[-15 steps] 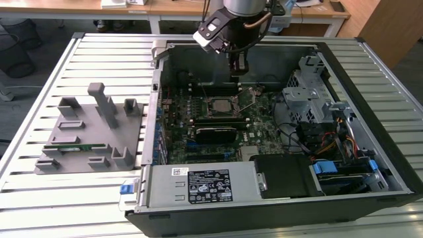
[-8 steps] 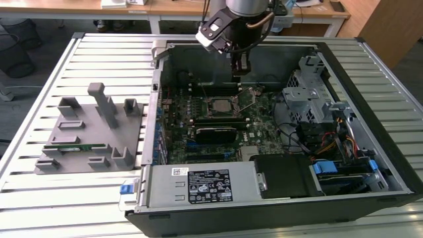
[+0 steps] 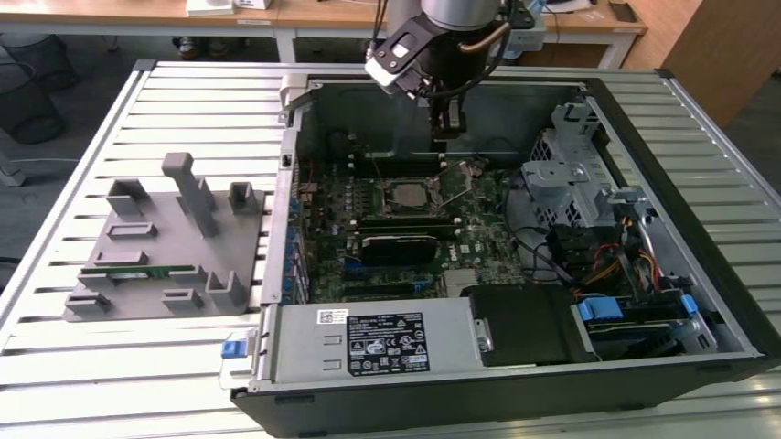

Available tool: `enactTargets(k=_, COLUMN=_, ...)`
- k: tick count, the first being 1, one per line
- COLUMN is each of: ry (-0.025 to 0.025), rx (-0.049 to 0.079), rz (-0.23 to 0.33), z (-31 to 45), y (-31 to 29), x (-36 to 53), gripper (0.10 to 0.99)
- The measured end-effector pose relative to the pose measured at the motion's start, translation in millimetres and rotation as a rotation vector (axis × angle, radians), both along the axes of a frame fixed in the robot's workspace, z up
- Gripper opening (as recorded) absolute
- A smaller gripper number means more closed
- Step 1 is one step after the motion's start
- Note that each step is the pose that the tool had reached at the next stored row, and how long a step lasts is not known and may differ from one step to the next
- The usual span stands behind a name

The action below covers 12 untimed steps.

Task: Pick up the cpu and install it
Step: 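Close the cpu cover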

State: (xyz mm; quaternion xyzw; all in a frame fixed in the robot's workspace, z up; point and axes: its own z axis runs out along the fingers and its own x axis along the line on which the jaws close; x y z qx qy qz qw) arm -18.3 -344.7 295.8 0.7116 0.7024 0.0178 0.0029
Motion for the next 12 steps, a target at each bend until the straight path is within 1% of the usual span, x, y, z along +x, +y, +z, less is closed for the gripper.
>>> enactTargets(k=12, ry=0.0000, rx=0.001, rz=0.000, z=0.0, y=0.0, x=5.5, gripper=0.106)
